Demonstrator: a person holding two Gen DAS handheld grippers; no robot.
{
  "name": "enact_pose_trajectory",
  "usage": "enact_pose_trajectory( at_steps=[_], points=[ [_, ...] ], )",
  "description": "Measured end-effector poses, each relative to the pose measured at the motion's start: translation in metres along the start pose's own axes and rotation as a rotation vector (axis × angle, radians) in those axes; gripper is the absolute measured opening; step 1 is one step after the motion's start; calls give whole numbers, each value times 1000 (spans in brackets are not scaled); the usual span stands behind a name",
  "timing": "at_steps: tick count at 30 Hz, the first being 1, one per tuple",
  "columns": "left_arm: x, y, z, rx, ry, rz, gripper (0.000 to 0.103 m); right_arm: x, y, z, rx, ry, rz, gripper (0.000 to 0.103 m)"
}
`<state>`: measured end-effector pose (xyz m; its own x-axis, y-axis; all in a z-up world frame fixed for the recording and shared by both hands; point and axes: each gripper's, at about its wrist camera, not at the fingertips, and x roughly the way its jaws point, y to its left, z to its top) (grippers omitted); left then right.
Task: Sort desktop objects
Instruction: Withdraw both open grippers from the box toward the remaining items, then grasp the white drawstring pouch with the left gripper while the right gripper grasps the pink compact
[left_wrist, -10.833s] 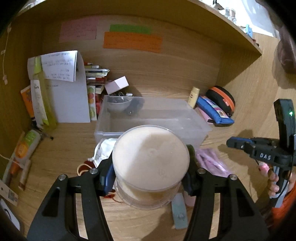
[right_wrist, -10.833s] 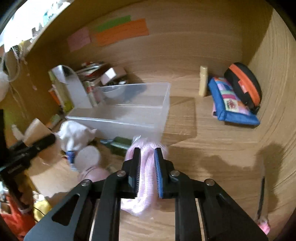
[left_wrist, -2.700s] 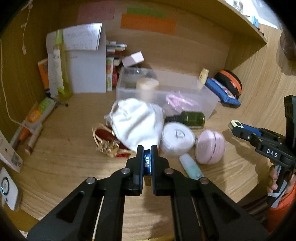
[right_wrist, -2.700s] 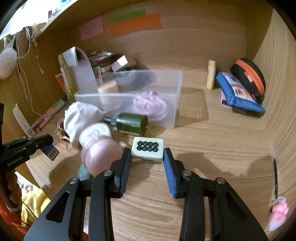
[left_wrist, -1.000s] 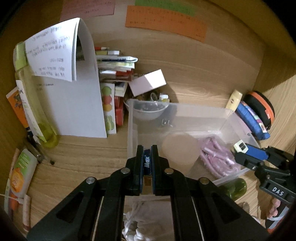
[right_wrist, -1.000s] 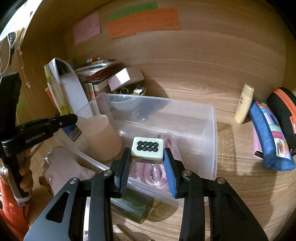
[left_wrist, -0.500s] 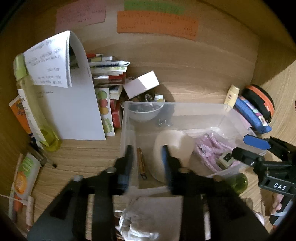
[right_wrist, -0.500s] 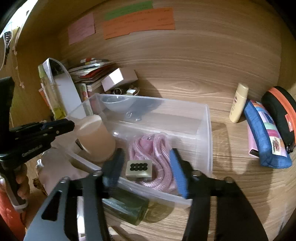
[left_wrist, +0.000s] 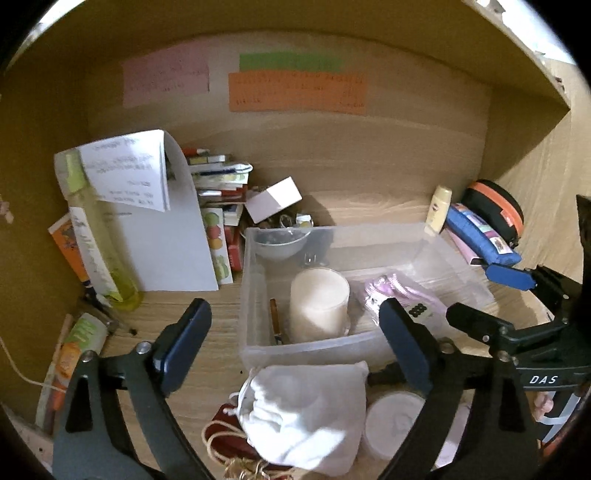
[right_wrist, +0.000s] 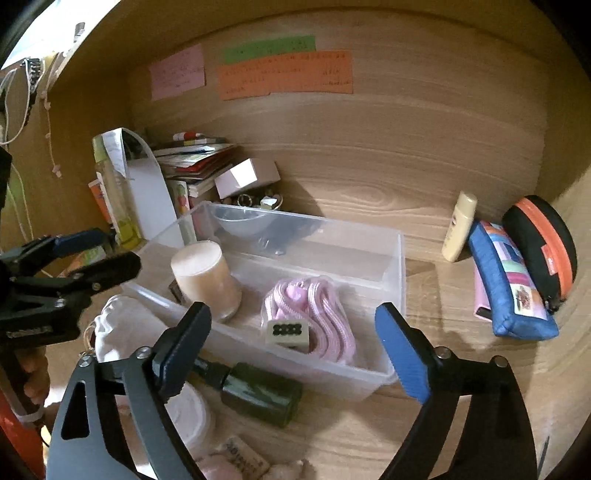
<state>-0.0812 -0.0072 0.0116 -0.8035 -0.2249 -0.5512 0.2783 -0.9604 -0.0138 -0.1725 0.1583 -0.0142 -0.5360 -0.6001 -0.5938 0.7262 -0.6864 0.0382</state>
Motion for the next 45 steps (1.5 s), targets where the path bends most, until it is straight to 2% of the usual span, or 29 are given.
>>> enact_pose_trajectory(
  at_steps=[6,10,14,19,28,31,36,37,43,45],
  points=[
    [-24,12,-10,-37,0,16,96,-22,-1,-13,-4,3,-23,91],
    [-37,25,-24,-60,13,58,98,-38,0,-26,-3,4,-24,92],
    [-42,37,-39,-86,52,86,98,-47,8,-44,-8,25,-5,96],
    [-44,47,-64,-115,111,102,98,-49,21,-65,-19,59,36,96],
    [-29,39,-92,-142,204,33,98,-30,34,-86,33,139,122,96],
    [-22,30,-90,-124,215,4,98,-22,33,-92,52,156,129,94],
    [-6,15,-81,-83,231,-30,98,-15,24,-98,113,185,190,63],
    [0,13,-79,-77,239,-35,98,-15,22,-98,119,183,192,61],
    [30,4,-67,-43,286,-45,98,-22,18,-100,106,164,163,61],
    [39,4,-67,-46,303,-52,101,-25,16,-99,102,158,162,60]
  ],
)
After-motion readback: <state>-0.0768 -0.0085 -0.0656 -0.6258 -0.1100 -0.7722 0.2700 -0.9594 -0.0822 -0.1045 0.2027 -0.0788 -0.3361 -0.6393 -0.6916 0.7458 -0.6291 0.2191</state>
